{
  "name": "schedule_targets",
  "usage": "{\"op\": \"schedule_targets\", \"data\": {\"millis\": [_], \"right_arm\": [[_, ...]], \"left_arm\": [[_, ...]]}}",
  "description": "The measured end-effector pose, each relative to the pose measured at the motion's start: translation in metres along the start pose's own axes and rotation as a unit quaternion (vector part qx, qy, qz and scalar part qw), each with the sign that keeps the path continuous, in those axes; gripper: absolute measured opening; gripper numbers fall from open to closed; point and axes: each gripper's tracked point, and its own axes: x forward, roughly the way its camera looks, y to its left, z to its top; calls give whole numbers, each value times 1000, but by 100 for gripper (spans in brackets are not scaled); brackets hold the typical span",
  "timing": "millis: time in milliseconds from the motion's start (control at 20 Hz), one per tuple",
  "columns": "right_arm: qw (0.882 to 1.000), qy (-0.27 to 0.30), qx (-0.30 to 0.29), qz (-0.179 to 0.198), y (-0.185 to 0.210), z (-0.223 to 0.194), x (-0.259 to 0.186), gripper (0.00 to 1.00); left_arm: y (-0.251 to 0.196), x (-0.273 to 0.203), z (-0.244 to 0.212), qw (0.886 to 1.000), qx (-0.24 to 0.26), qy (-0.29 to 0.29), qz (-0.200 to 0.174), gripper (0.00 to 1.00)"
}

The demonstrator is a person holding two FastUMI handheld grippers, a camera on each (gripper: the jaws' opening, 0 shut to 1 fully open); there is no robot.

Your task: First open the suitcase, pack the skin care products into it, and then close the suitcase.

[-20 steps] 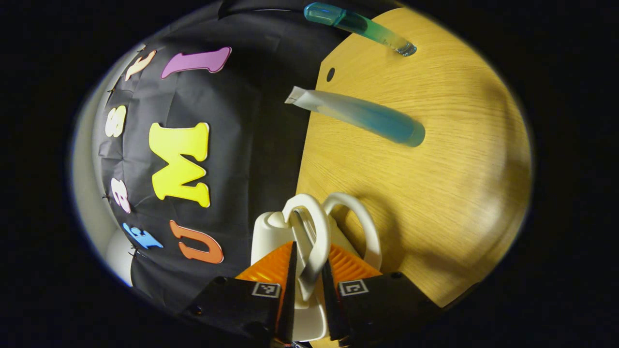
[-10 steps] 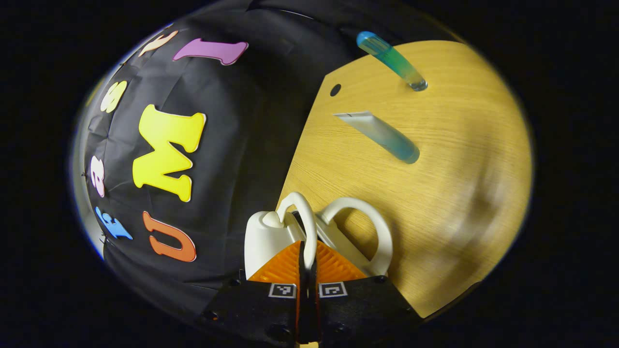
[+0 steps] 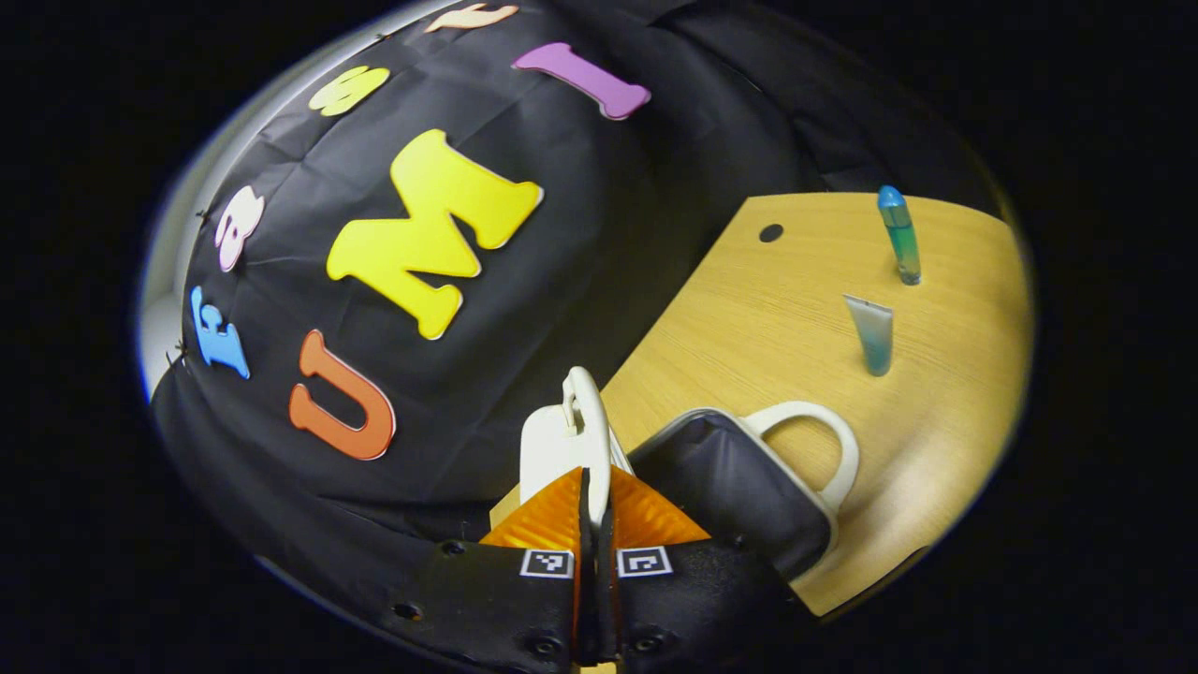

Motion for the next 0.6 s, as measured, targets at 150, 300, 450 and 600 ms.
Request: {"op": "schedule_targets", "data": {"millis": [150,300,450,600], "right_arm": [[1000,-2,-1,0,28,3,-2,80],[1000,11,1,4,57,0,1,80],[1000,19,-5,3,78,-2,1,80],[999,31,-22,4,96,-11,-4,80]], "left_arm": [[60,0,-26,999,-36,9,32,2],[107,6,-68,997,-67,28,40,3],[137,11,-117,994,-85,45,46,3],[153,17,-160,993,-100,53,45,3]]}}
